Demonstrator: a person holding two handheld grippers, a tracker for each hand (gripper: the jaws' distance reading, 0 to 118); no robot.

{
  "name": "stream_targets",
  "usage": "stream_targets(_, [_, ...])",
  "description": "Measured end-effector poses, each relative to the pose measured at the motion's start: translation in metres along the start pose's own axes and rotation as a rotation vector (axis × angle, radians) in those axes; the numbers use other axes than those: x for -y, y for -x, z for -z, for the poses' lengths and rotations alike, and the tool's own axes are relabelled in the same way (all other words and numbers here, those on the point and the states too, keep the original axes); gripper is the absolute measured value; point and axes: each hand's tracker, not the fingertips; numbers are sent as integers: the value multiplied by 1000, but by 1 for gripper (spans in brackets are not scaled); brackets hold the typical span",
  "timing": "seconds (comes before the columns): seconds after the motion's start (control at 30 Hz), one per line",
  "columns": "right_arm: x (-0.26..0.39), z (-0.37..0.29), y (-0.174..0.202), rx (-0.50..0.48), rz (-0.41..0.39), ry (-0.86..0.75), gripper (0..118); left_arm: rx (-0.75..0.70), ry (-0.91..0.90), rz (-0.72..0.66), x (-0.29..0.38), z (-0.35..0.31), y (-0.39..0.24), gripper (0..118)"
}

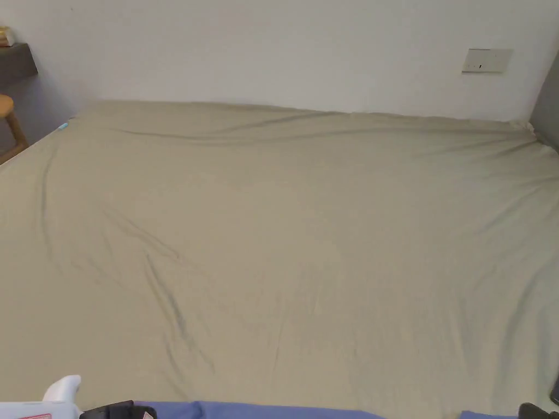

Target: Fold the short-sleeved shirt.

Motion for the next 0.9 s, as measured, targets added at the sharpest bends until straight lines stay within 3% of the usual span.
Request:
stream_targets(0.07, [-3, 0, 1, -13, 4, 5, 62, -56, 49, 22, 0, 14, 7, 112])
stream_targets(0.17, [-3, 6, 1, 1, 1, 0, 62, 68, 9, 62, -8, 15, 6, 114])
stream_targets(0.43, [8, 23, -2, 2, 92, 34, 62, 292, 101, -73, -19, 33, -2, 113])
stream_targets(0.47, [9, 23, 0, -3, 94, 35, 62, 335, 108, -104, -12, 29, -11, 106])
stream_targets(0.5, [11, 24, 0, -4, 94, 39, 62, 359, 137, -115, -8, 33, -14, 82])
stream_targets(0.53, [11, 25, 2, -1, 90, 45, 62, 304, 151, -95, -5, 39, -19, 28])
stream_targets(0.57, [12, 26, 3, 2, 82, 51, 62, 135, 146, 4, 1, 45, -27, 16])
stream_targets(0.6, [13, 27, 4, 8, 74, 58, 62, 2, 115, 113, 2, 55, -22, 16])
stream_targets(0.63, [13, 28, 6, 14, 70, 63, 62, 177, 69, 78, 1, 52, -21, 16])
stream_targets(0.7, [13, 28, 7, 23, 63, 73, 62, 165, 70, -66, -2, 45, -17, 16])
stream_targets(0.9, [12, 24, 8, 21, 55, 74, 62, 88, 33, 14, -12, 33, -11, 15])
